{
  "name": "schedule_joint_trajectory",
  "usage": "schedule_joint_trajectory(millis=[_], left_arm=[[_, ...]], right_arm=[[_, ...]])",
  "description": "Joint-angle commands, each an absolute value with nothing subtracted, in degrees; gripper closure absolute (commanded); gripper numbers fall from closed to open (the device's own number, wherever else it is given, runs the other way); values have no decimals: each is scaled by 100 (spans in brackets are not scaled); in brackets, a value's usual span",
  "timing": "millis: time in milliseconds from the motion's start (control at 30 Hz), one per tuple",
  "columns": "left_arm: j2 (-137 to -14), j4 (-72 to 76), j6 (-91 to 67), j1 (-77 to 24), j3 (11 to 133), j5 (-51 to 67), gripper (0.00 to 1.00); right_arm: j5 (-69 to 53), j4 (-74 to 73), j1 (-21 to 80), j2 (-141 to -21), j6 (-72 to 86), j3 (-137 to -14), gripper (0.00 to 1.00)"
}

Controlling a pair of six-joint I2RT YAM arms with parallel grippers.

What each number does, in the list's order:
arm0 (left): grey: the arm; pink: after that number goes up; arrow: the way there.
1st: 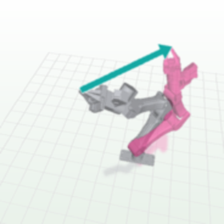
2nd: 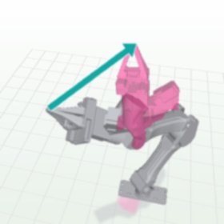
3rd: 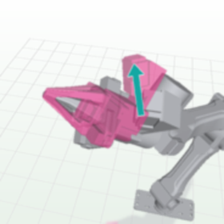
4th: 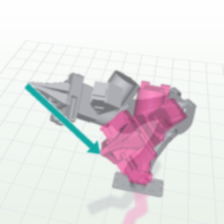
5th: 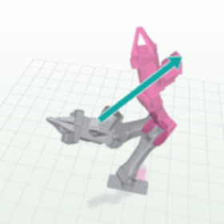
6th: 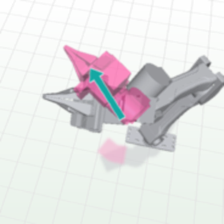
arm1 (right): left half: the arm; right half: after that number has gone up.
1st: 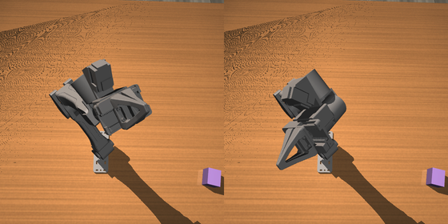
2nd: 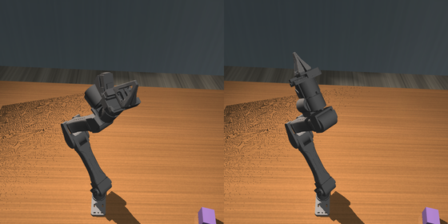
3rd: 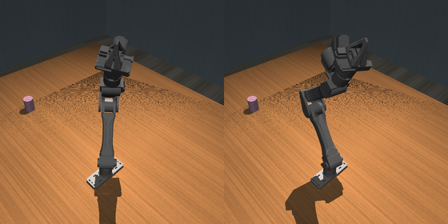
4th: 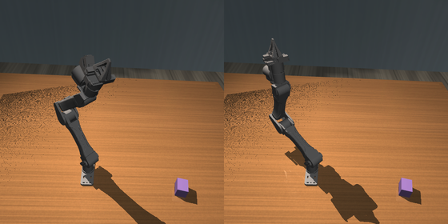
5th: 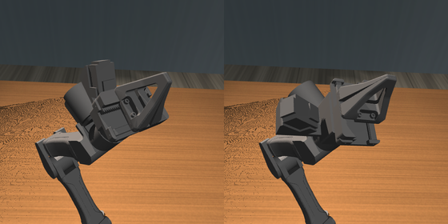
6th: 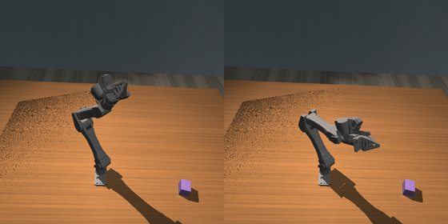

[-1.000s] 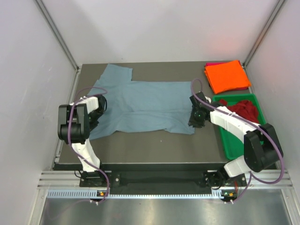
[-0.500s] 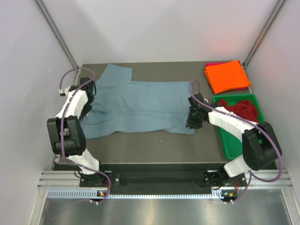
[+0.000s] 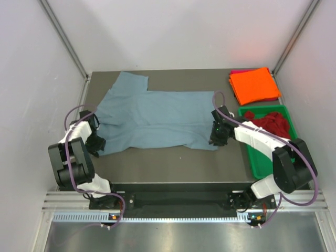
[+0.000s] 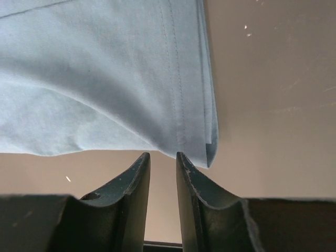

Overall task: Fold and stack the t-shirts
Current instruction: Fold the tshirt

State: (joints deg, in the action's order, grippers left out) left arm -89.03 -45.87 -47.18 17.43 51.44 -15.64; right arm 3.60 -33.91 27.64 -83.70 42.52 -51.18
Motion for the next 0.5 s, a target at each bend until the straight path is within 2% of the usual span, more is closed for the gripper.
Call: schedule_joint_trajectory(millis=[0, 267, 367, 400, 467], left_arm=[[-8525, -3999, -4728, 1767, 5019, -1458, 52], [-8982, -3648, -4957, 1767, 4808, -1784, 54], [-9088, -3656, -4922, 1775, 4834, -2117, 60], [-9123, -3674, -4870, 1767, 4912, -2214, 74], [-9237, -3718, -4695, 1767, 5027, -2390, 96]], right_arm=[[475, -3314, 2821, -8077, 4228, -5071, 73], [562, -3375, 2830, -8042, 4228, -5063, 73], [598, -3366, 2830, -8016, 4175, -5019, 72], [580, -3305, 2821, -8024, 4149, -4966, 72], [510, -3226, 2821, -8033, 4043, -4870, 72]])
